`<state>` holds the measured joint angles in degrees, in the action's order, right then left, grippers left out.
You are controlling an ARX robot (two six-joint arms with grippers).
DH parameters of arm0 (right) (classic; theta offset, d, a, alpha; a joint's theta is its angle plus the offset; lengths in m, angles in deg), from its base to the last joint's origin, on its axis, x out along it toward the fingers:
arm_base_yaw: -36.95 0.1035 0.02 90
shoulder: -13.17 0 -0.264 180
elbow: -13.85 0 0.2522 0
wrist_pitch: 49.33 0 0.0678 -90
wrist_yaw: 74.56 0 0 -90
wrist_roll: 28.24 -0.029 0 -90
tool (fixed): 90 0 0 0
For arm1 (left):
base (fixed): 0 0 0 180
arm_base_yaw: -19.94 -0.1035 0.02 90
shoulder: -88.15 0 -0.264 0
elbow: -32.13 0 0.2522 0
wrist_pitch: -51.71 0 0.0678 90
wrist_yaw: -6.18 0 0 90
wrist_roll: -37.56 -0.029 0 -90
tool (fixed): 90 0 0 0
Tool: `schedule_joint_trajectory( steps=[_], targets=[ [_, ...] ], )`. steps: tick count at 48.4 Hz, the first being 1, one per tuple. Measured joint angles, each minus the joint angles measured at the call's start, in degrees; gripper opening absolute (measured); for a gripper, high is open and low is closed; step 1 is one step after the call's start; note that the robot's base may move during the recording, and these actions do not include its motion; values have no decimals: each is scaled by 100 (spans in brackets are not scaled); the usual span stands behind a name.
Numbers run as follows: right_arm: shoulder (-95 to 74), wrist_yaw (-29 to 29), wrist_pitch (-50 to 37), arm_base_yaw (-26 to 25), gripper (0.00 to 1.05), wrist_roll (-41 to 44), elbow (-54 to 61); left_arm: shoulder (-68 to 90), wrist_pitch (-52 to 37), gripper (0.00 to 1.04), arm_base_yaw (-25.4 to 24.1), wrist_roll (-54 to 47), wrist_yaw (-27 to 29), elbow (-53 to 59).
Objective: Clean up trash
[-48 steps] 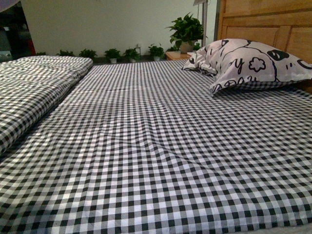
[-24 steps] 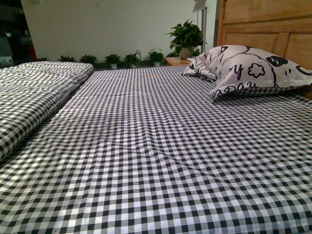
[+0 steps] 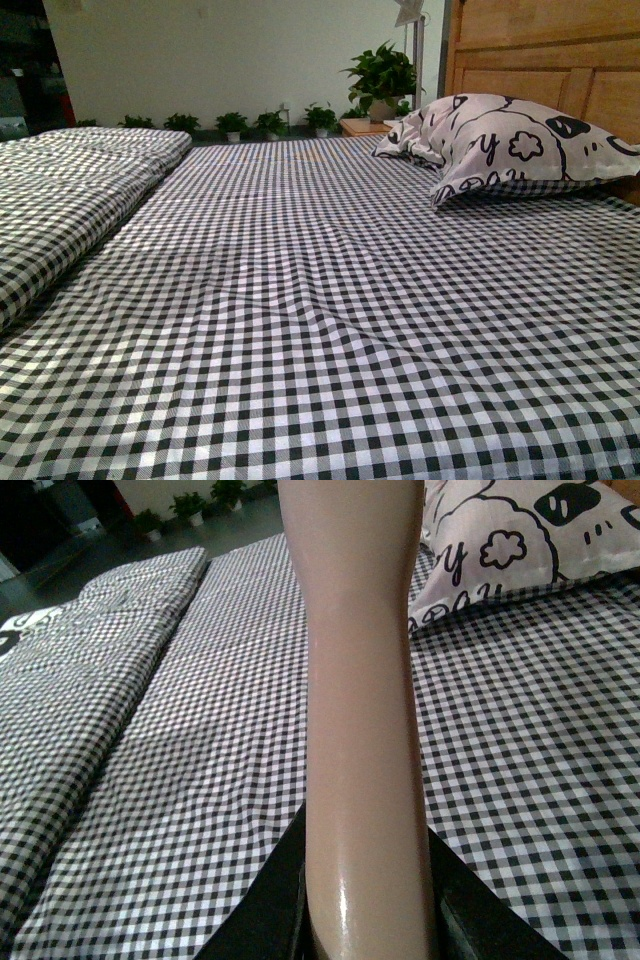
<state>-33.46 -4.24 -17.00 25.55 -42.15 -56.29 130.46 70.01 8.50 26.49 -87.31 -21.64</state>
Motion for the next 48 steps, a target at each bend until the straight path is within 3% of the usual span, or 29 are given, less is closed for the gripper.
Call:
schedule_joint_trajectory(
  steps=[48],
  targets=[
    [28,-9,63,122,20,107,11,0,0,28,-98,48,-125,11]
  ],
)
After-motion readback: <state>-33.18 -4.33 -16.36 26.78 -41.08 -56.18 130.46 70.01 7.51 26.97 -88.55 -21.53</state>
